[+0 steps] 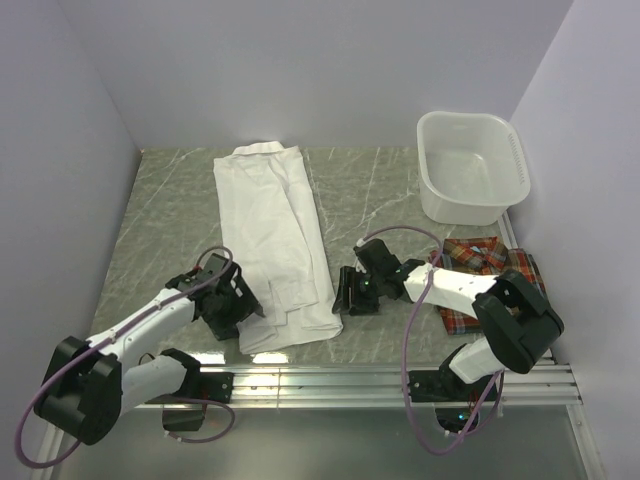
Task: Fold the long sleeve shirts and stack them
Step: Fold the shirt
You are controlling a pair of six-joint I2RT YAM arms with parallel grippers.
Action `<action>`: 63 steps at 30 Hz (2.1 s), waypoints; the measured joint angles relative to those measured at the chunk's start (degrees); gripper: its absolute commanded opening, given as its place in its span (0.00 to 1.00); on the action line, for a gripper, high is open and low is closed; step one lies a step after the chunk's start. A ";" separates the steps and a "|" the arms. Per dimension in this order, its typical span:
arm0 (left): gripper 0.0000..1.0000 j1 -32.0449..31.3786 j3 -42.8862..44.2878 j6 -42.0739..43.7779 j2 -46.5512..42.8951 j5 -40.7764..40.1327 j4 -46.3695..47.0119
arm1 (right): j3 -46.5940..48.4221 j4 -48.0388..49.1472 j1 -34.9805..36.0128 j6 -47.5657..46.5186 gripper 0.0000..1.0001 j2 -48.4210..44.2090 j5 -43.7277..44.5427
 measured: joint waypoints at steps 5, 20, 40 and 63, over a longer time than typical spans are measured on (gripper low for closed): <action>0.81 0.00 -0.33 0.09 -2.03 -0.70 -4.83 | 0.15 -0.17 0.35 -0.04 0.63 0.52 -1.95; 0.47 -2.21 -1.01 0.81 0.57 0.94 -7.32 | 1.55 0.52 1.90 -0.07 0.53 4.33 -7.43; 0.00 -3.17 0.63 0.63 -3.06 4.63 -11.06 | 2.10 -3.78 2.75 -3.15 0.00 4.68 -6.19; 0.00 15.39 20.06 9.68 6.64 -2.49 -9.14 | 33.86 -14.56 -2.38 -7.10 0.00 12.48 -4.46</action>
